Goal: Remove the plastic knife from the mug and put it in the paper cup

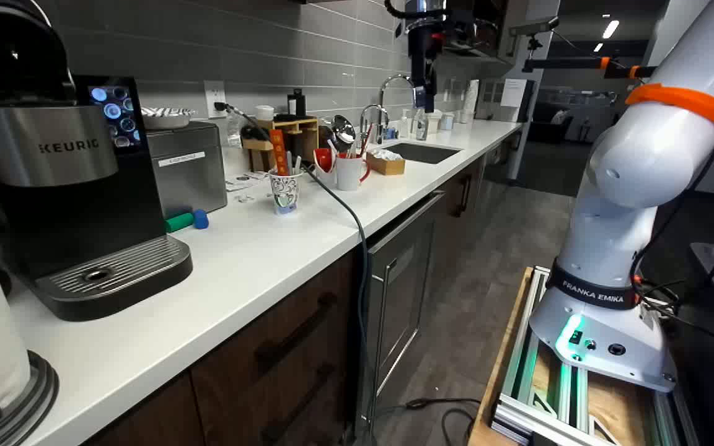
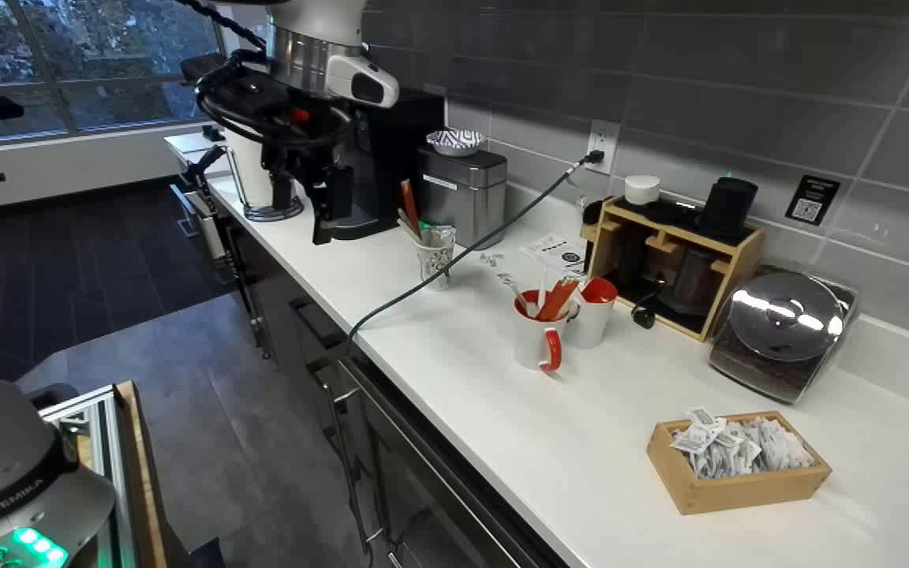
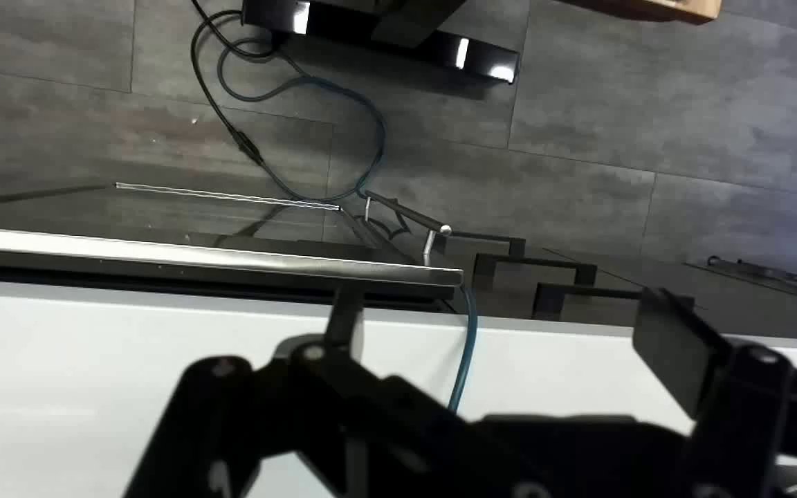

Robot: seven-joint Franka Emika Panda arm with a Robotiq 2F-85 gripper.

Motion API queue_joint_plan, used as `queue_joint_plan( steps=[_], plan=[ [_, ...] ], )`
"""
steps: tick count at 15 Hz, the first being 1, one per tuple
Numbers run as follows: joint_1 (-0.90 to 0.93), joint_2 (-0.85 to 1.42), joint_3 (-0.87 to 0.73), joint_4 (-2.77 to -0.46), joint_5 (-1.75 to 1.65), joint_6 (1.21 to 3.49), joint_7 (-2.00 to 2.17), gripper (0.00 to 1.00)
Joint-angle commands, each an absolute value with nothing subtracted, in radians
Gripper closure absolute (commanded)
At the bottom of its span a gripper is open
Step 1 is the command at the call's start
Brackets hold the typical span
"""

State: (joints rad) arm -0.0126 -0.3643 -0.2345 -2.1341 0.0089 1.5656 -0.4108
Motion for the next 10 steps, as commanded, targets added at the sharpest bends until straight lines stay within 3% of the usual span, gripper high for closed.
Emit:
queue_joint_plan(
  steps=[1, 6, 10],
  plan=[
    [-0.033, -0.362, -0.217, -2.131, 0.014, 1.563, -0.417, 0.0],
    [-0.033, -0.362, -0.217, -2.131, 0.014, 1.563, -0.417, 0.0],
    [-0.068, -0.209, -0.213, -2.09, 0.058, 1.71, -0.226, 0.0]
  ],
)
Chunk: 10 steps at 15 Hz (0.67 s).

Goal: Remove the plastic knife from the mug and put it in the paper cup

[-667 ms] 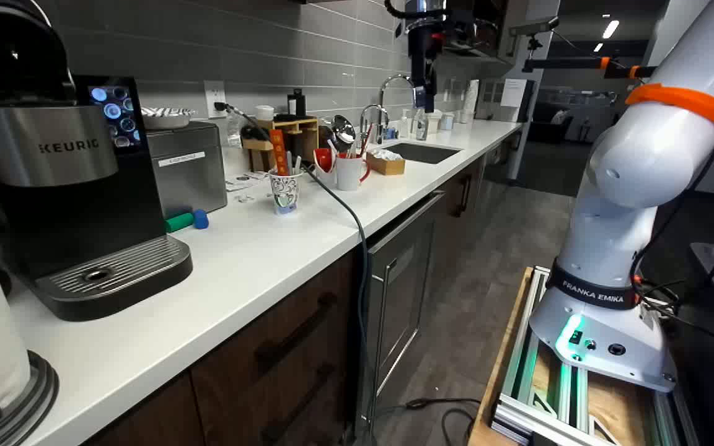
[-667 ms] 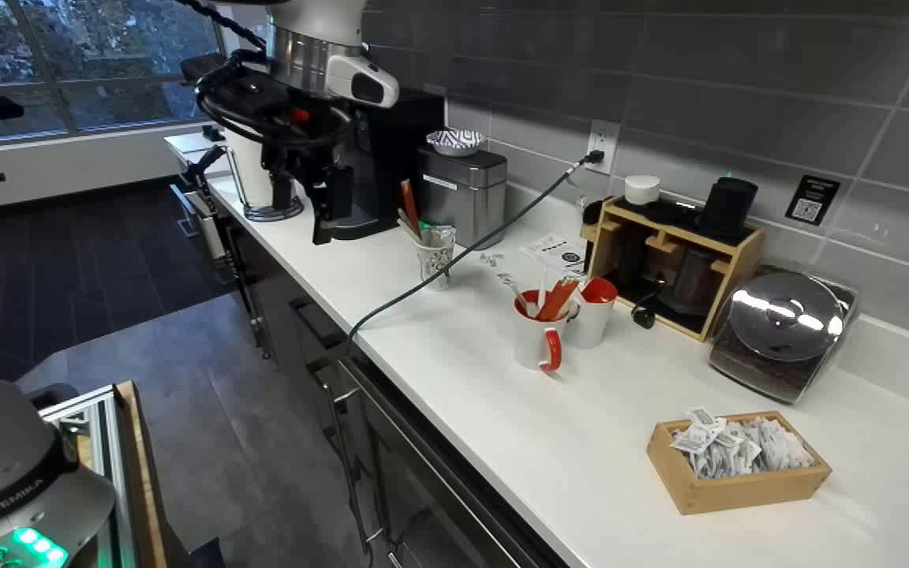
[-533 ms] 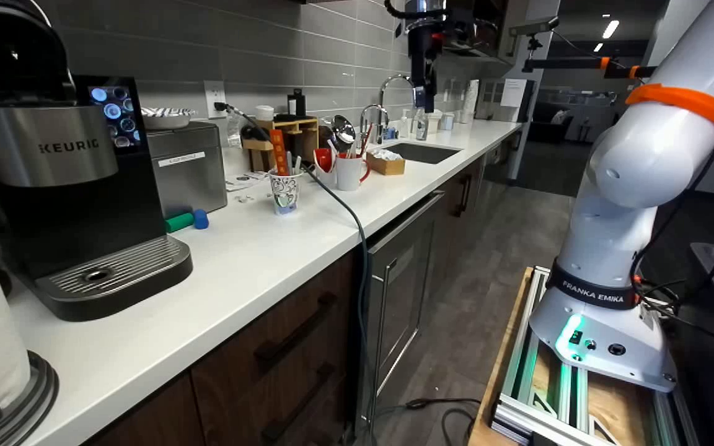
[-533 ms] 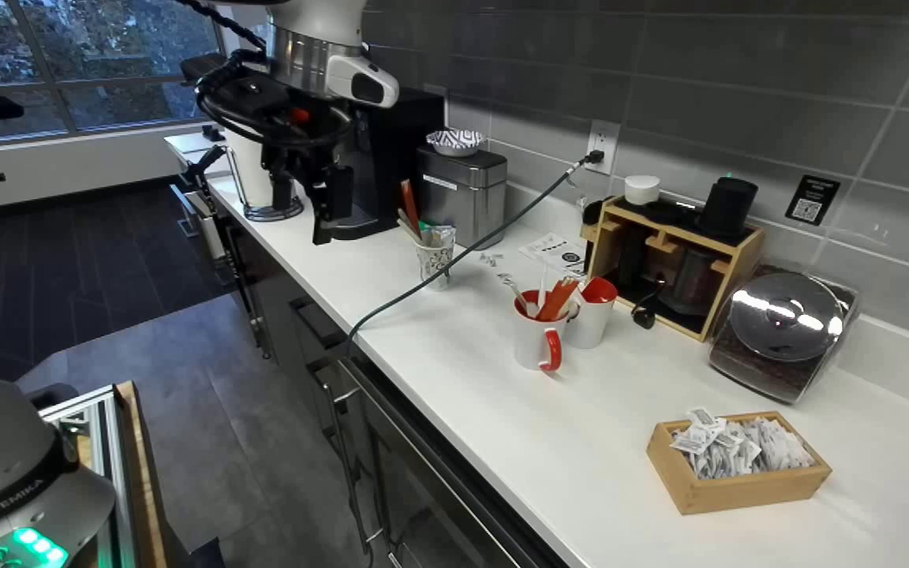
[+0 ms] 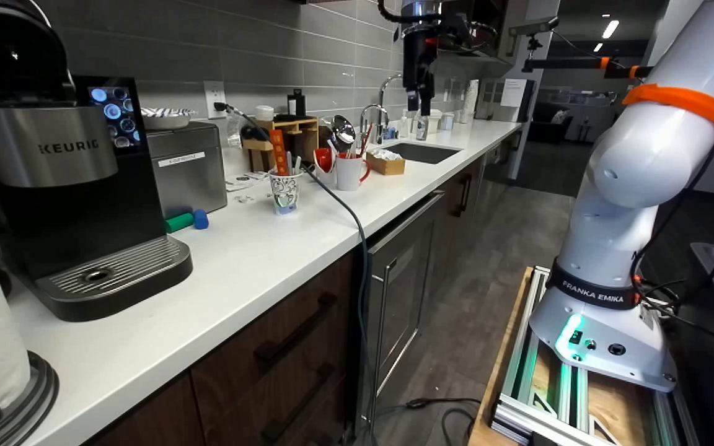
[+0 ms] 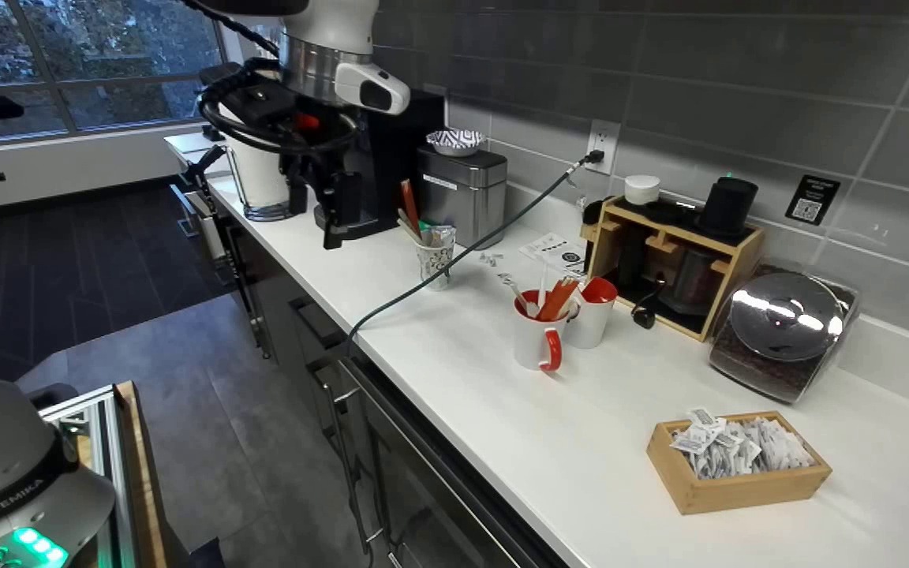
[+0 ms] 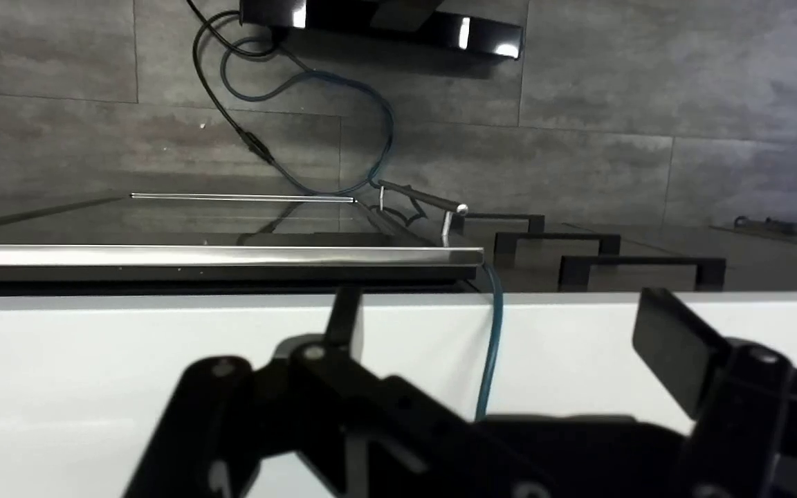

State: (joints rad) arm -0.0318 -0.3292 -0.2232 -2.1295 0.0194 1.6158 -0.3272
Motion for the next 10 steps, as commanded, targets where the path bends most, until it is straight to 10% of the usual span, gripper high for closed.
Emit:
queue_joint_plan(
  steps=[1, 10],
  plan=[
    [-0.077, -0.178, -0.21, -2.083, 0.061, 1.754, -0.185, 0.0],
    [-0.156, 0.077, -0.211, -1.899, 0.141, 1.863, 0.162, 0.0]
  ],
)
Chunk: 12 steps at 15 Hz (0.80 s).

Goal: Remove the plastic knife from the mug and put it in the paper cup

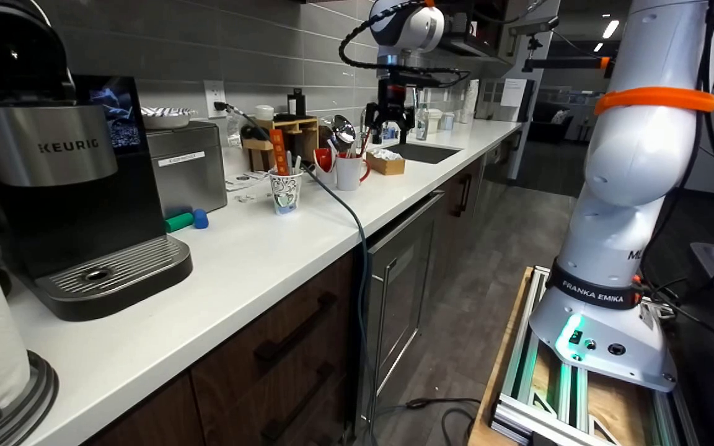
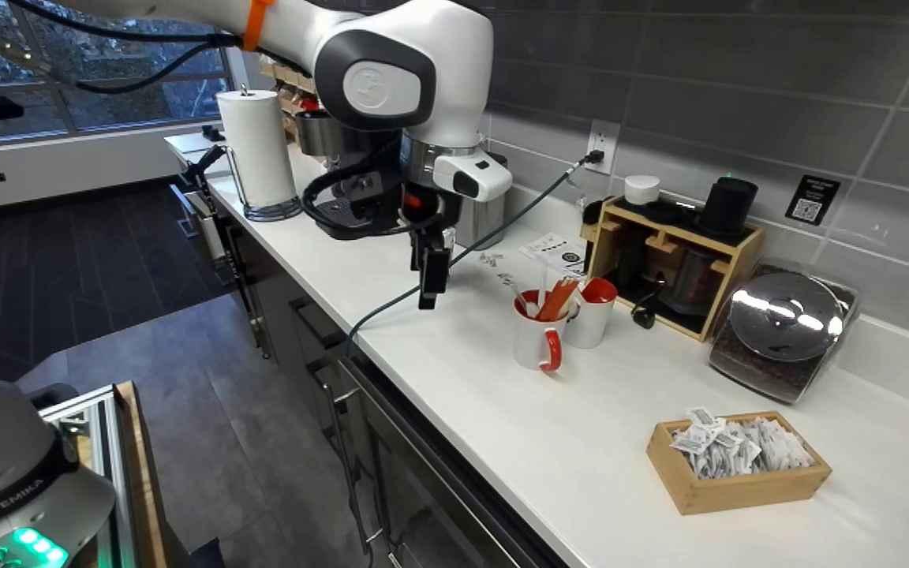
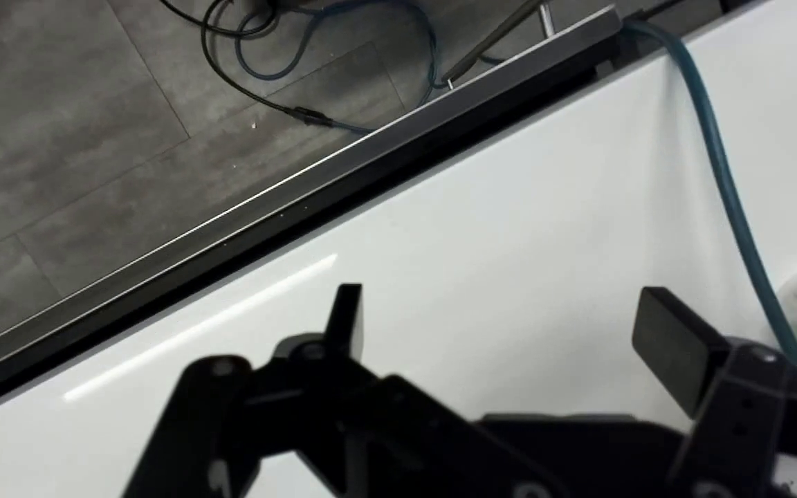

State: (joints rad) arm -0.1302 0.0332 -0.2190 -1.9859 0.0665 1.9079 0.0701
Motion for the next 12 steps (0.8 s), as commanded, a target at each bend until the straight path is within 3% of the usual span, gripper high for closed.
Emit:
queue_joint_plan(
  steps=[1, 6, 12],
  plan=[
    [-0.165, 0.08, -0.212, -1.881, 0.191, 1.841, 0.159, 0.0],
    [-0.177, 0.061, -0.208, -1.892, 0.217, 1.877, 0.096, 0.0],
    [-0.158, 0.172, -0.2, -1.769, 0.168, 1.862, 0.526, 0.0]
  ],
)
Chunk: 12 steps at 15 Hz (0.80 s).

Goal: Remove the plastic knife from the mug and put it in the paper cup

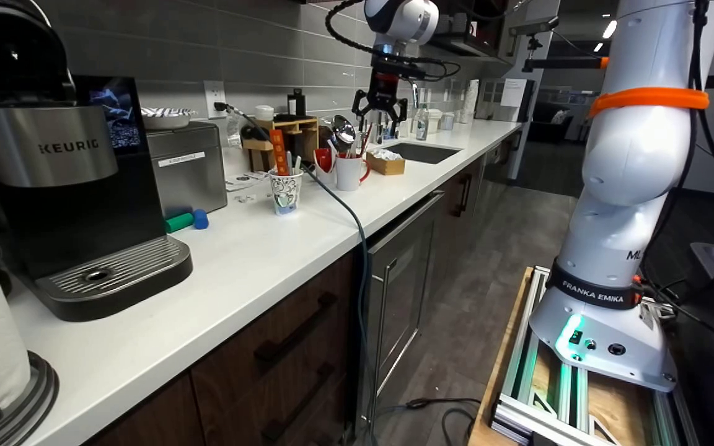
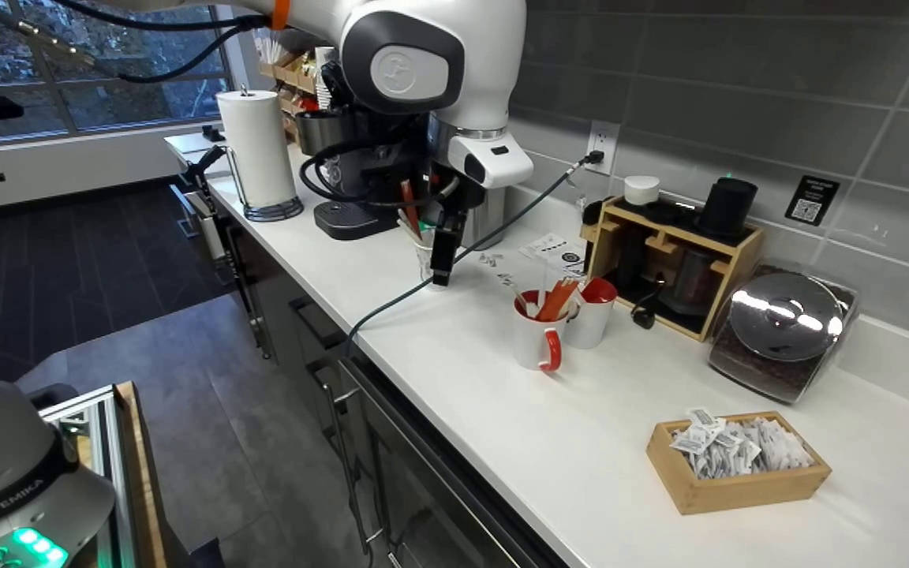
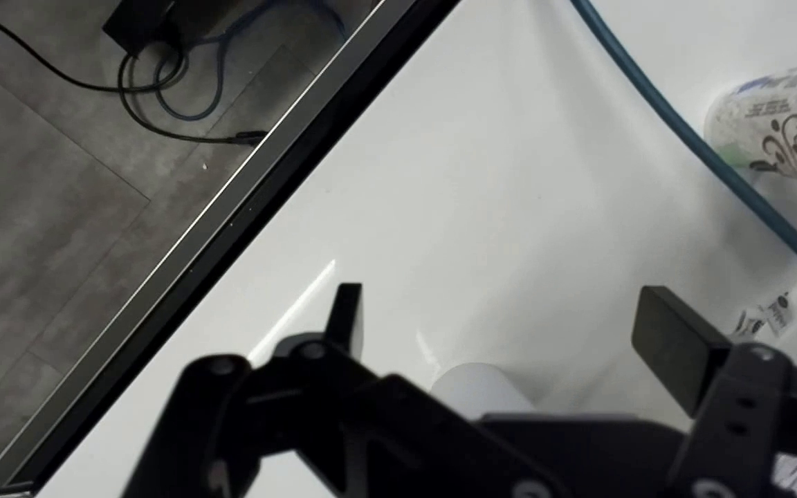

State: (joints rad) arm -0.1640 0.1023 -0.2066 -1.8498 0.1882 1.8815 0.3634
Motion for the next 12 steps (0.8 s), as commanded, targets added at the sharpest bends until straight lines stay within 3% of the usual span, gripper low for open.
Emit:
queue_joint_plan(
  steps=[1, 12],
  plan=[
    [-0.154, 0.189, -0.201, -1.751, 0.16, 1.867, 0.585, 0.0],
    [-0.089, 0.347, -0.204, -1.63, 0.021, 1.952, 1.09, 0.0]
  ],
)
